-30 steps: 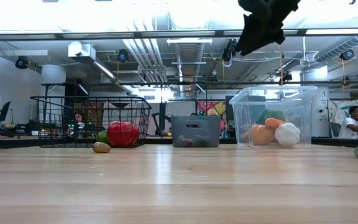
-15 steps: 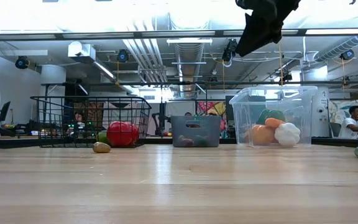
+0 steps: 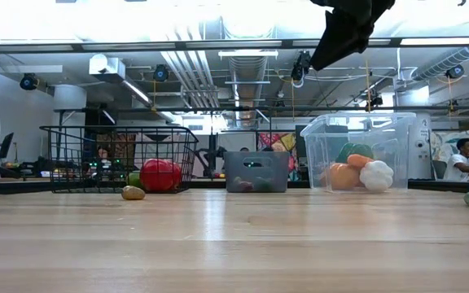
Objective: Sort produce into baskets
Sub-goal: Put the apple into the black basket
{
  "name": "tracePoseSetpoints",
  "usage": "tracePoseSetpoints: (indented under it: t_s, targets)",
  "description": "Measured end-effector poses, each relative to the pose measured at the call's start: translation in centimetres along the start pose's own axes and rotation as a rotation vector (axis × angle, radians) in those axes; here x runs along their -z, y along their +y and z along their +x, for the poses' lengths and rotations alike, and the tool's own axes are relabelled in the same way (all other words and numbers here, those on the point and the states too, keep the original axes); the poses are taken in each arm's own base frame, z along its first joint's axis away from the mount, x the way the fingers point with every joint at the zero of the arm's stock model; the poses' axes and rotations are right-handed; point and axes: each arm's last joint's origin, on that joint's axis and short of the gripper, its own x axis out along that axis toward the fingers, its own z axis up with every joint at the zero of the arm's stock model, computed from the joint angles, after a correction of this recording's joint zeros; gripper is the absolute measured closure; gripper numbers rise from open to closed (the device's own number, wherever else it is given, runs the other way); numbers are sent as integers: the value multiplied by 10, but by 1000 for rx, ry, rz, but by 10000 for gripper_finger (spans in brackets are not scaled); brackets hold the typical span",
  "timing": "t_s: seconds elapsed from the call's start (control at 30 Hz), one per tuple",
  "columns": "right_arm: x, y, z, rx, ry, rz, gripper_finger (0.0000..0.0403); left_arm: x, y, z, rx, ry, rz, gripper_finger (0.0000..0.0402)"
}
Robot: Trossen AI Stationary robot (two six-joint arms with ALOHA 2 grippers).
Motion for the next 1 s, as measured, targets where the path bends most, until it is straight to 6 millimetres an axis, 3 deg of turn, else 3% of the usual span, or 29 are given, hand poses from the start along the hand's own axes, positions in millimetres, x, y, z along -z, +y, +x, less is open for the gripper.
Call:
tracePoseSetpoints:
  t_s: [0.17, 0.3, 0.57, 0.8, 1.0]
  targets:
    - [-1, 1, -6, -33, 34, -58, 234, 1, 0, 7, -35, -13, 5, 67]
    - [-17, -5, -32, -71, 48, -63, 234, 2, -1, 3, -21, -3, 43, 67]
    - [-55, -19, -81, -107, -90, -24, 234, 1, -3, -2, 8, -12, 44, 67]
    - [-57, -20, -86, -109, -96, -34, 234, 4, -5, 0, 7, 23, 15, 61]
    - [-50, -19, -80, -117, -35, -59, 234, 5, -6, 1, 17, 37, 7, 11]
